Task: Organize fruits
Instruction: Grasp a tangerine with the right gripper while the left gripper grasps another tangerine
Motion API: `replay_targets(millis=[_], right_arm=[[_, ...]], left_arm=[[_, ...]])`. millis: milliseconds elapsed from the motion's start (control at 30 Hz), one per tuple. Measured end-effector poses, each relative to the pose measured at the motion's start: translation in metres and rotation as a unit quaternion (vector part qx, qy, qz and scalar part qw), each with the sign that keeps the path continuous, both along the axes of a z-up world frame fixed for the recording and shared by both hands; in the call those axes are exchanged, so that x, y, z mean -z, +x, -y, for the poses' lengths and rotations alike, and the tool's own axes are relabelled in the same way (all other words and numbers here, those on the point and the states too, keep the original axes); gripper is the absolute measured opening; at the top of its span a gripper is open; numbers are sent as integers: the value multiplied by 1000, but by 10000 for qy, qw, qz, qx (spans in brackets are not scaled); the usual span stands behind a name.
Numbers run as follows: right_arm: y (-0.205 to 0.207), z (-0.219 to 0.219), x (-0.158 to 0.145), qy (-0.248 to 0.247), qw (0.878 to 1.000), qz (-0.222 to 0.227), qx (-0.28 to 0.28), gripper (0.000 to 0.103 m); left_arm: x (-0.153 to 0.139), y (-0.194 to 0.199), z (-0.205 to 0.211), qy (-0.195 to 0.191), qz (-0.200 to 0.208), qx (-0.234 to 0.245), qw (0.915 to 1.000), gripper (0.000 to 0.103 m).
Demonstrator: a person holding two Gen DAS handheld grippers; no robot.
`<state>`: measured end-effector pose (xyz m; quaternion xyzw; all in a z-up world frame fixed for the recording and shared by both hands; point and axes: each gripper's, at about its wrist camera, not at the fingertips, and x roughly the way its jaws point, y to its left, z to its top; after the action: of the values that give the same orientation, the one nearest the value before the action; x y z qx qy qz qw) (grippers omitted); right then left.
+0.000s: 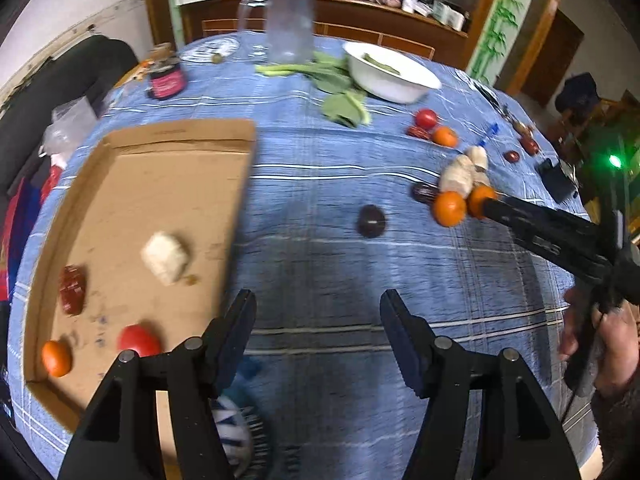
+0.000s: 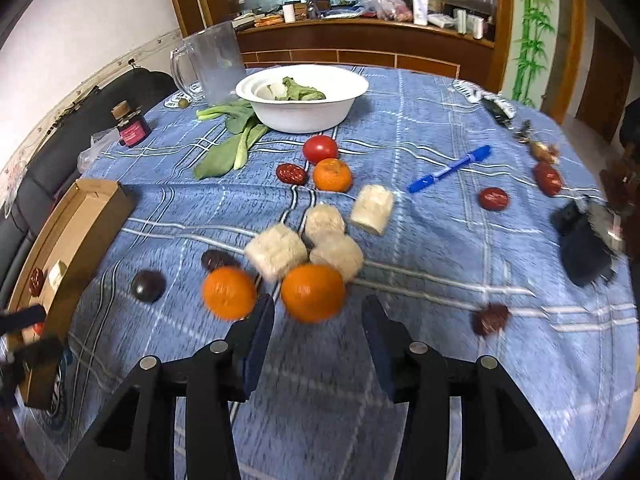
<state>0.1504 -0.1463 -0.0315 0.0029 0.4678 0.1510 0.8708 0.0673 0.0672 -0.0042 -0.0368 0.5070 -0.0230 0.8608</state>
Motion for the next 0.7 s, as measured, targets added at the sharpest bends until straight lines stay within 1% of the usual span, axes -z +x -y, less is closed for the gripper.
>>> replay_targets(millis=[100,133,167,300,367,500,600,633,700], right_arm=[[13,-5,12,-49,9999,-137,-18,48],[14,-5,15,-39,9998,-181,-68,47],[12,-4,14,-3,9999,-76,-101,38],[-1,11,3,55,9998,142,-135,38],[-8,23,-2,76,9996,204,-154,38],[-19,47,-3,150,9998,151,-38,38],[-25,62,-2,233,9997,102,43,38],[-26,65,-1,257,9996,81,53,39],[-29,70,0,301,9995,46,45,39]], left_arm=[[6,12,22,54,-72,98,9999,63],[8,17,29,89,-90,135,9998,63],[10,20,34,112,-107,157,9998,63],[19,42,64,26,-212,257,9994,63],[21,50,76,-41,-183,283,9994,63],[30,73,105,24,-144,261,9996,63],[41,88,115,66,-161,153,9997,62],[44,91,116,24,-182,115,9998,51],[44,90,117,-41,-2,131,9999,34]])
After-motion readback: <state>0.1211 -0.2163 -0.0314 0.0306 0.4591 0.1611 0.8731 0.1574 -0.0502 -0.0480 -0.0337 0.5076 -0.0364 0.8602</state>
